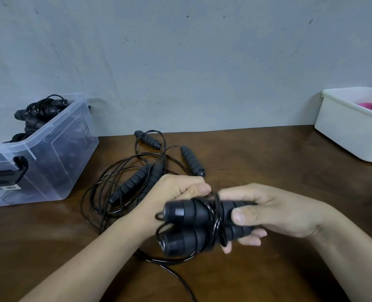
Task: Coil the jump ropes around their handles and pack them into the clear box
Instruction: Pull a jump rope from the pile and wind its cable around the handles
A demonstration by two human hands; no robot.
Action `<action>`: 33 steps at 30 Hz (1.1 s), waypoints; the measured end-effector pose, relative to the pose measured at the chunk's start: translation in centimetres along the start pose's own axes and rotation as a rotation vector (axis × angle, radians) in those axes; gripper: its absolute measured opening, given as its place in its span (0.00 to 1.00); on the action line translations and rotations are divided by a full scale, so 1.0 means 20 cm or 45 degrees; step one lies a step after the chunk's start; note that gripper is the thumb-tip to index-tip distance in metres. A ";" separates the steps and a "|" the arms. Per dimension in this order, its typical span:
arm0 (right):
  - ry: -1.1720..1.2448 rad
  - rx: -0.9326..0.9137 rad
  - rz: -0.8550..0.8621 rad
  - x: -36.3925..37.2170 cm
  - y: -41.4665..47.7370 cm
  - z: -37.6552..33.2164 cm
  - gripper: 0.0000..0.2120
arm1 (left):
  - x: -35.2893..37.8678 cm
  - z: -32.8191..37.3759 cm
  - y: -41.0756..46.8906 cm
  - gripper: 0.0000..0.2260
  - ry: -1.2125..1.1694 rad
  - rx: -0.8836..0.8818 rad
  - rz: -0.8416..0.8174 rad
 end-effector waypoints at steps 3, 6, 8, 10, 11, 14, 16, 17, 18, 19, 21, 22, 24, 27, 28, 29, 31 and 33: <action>0.072 -0.094 0.160 -0.06 -0.01 0.00 0.12 | -0.02 -0.12 -0.02 0.23 -0.111 -0.164 0.082; 0.110 -0.142 0.383 -0.15 -0.04 0.01 0.19 | 0.00 -0.04 -0.04 0.05 0.170 -0.105 0.142; 0.100 -0.168 0.510 -0.18 -0.04 0.01 0.18 | 0.03 0.04 0.00 0.16 0.361 -0.114 0.109; 0.115 -0.206 0.622 -0.21 -0.05 0.00 0.20 | 0.02 0.10 0.00 0.17 0.497 -0.024 0.133; 0.131 -0.234 0.689 -0.23 -0.06 0.00 0.20 | 0.02 0.12 0.01 0.17 0.510 -0.019 0.114; 0.134 -0.302 0.862 -0.27 -0.08 -0.01 0.14 | 0.04 0.11 0.00 0.17 0.591 -0.088 0.079; 0.111 -0.327 0.939 -0.28 -0.08 -0.02 0.12 | 0.05 0.14 0.00 0.17 0.652 -0.049 0.109; 0.098 -0.339 0.980 -0.29 -0.08 -0.02 0.13 | 0.04 0.15 -0.01 0.17 0.627 -0.044 0.119; 0.070 -0.343 1.039 -0.30 -0.09 -0.02 0.14 | 0.04 0.16 -0.01 0.17 0.621 -0.047 0.131; 0.017 -0.336 1.109 -0.32 -0.11 -0.02 0.14 | 0.04 0.16 -0.01 0.17 0.614 -0.044 0.139; -0.169 -0.273 1.230 -0.36 -0.14 -0.01 0.11 | 0.02 0.20 -0.01 0.15 0.588 -0.049 0.159; -0.285 -0.219 1.257 -0.37 -0.15 -0.01 0.09 | 0.02 0.21 -0.01 0.14 0.573 -0.026 0.174; -0.478 -0.107 1.254 -0.37 -0.15 0.01 0.06 | 0.02 0.22 -0.02 0.15 0.537 -0.024 0.164; -0.621 0.030 1.178 -0.34 -0.12 0.04 0.07 | 0.01 0.20 -0.01 0.14 0.561 0.014 0.131; -0.652 0.079 1.143 -0.33 -0.11 0.05 0.07 | 0.01 0.20 -0.01 0.14 0.570 0.031 0.115; -0.677 0.124 1.110 -0.33 -0.10 0.06 0.07 | 0.00 0.20 -0.01 0.13 0.598 0.047 0.093; -0.701 0.205 1.037 -0.32 -0.09 0.07 0.08 | -0.02 0.21 0.00 0.11 0.689 0.100 0.077; -0.702 0.282 0.930 -0.30 -0.07 0.09 0.08 | -0.04 0.23 -0.01 0.11 0.777 0.158 0.081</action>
Point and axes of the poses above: each hand's wrist, its own y-axis towards the middle knuckle, its own x-axis out of the palm, z = x × y, the point moved 8 cm from there along y, towards the middle knuckle, and after that the axes turned 6 degrees about -z, right-handed, at the moved point
